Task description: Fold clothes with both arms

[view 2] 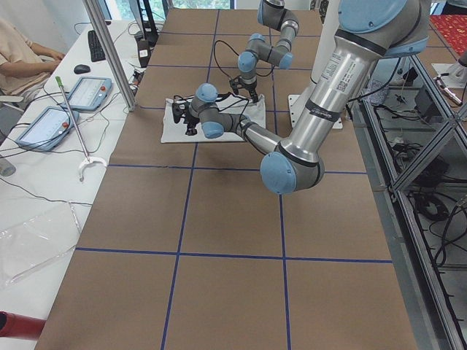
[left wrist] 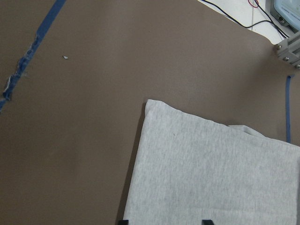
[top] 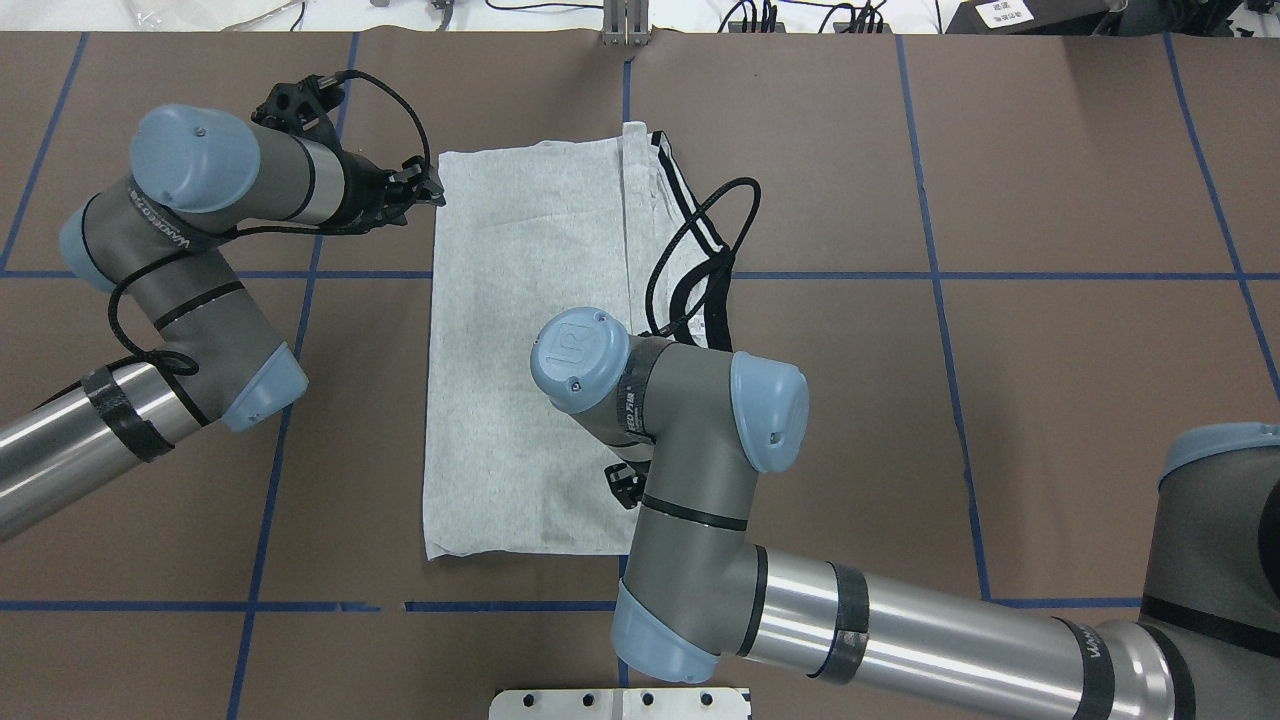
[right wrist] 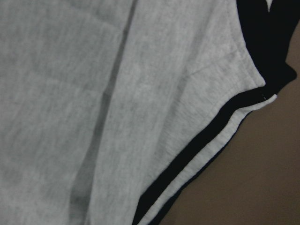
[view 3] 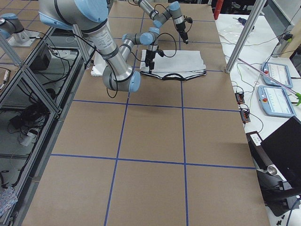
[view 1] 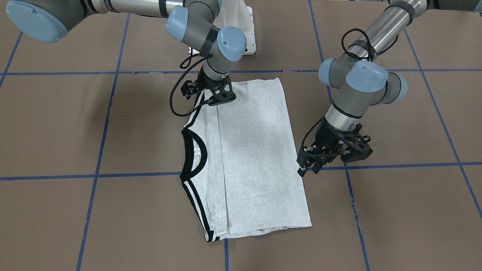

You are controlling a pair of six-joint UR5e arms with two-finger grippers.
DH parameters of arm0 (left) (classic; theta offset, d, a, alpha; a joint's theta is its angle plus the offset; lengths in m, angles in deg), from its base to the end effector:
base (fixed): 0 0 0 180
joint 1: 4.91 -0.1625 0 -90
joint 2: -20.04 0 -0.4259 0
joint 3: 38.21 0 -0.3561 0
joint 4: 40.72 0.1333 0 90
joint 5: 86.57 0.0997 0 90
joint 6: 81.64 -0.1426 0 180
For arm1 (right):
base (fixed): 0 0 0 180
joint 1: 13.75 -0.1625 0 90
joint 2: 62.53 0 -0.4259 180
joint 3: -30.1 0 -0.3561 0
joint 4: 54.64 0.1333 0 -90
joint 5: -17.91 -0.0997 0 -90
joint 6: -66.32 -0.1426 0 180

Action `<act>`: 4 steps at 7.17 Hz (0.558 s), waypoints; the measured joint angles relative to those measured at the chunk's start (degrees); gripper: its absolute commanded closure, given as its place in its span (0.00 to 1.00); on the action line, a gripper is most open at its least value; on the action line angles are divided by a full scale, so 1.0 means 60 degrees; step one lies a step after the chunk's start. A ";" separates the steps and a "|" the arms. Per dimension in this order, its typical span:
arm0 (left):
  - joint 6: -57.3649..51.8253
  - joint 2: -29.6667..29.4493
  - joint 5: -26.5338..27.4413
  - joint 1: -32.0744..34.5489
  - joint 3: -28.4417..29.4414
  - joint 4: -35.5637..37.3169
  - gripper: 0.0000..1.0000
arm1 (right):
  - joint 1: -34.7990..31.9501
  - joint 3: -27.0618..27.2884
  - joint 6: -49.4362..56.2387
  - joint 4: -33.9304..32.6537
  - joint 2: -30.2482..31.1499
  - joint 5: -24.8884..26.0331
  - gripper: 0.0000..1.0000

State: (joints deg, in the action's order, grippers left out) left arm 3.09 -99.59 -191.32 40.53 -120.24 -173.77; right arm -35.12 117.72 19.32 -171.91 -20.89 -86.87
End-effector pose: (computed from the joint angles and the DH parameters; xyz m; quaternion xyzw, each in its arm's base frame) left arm 0.4282 -0.5731 0.3700 0.1293 0.5260 -0.2232 0.8104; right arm -0.6207 -0.3469 0.2880 -0.0215 -0.2040 -0.2041 0.9572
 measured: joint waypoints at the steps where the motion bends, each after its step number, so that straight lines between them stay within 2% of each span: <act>1: 0.0004 -0.0006 -0.0001 0.0000 -0.0010 0.0006 0.39 | -0.0111 0.0458 0.0222 -0.0057 0.0519 -0.0003 0.00; 3: 0.0017 -0.0012 -0.0002 0.0000 -0.0045 0.0014 0.39 | -0.0400 0.1872 0.0887 -0.0452 0.1797 0.0010 0.00; 4: 0.0032 -0.0017 -0.0002 0.0000 -0.0093 0.0020 0.39 | -0.0482 0.2298 0.1148 -0.0844 0.1967 0.0026 0.00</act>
State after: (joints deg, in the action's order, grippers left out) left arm 3.28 -99.70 -191.34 40.53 -120.79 -173.65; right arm -38.01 131.51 26.21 -176.98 -9.09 -86.71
